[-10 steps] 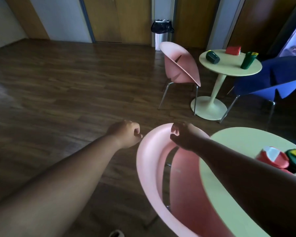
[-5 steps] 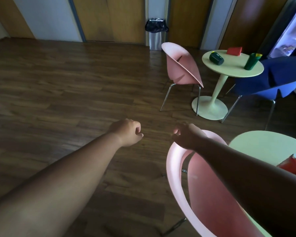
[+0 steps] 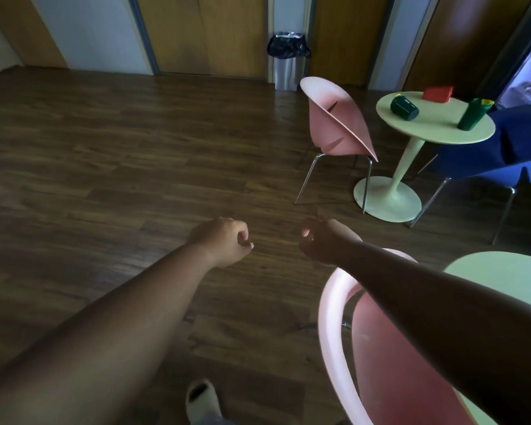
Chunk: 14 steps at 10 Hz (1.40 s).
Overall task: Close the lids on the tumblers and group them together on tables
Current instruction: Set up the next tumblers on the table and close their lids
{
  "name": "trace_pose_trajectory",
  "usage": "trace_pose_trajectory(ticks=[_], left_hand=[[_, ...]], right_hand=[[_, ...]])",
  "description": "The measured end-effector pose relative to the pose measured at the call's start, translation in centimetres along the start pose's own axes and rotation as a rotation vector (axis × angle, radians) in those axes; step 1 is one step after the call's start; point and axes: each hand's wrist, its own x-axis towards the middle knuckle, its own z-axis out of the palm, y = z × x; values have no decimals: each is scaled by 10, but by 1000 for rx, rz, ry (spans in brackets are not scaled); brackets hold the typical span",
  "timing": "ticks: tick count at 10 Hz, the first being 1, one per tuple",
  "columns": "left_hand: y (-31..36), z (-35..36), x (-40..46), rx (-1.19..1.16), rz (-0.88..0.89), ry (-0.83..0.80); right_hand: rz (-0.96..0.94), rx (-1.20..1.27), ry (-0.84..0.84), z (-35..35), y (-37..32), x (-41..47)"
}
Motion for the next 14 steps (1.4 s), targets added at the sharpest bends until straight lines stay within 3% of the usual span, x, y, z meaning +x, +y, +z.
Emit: trace_pose_trajectory(ticks=[3, 5, 9, 12, 14], left_hand=[[-108, -66, 163, 102, 198, -67], [-127, -79, 271, 57, 372, -161], [-18, -88, 477, 161, 622, -119], [58, -97, 635, 175, 604, -171], [134, -102, 757, 176, 728, -195]], right_hand=[[176, 103, 24, -11, -66, 162], [307, 160, 132, -34, -72, 209], [606, 139, 120, -89, 67, 322], [625, 166, 120, -173, 181, 432], [691, 106, 190, -229, 248, 483]])
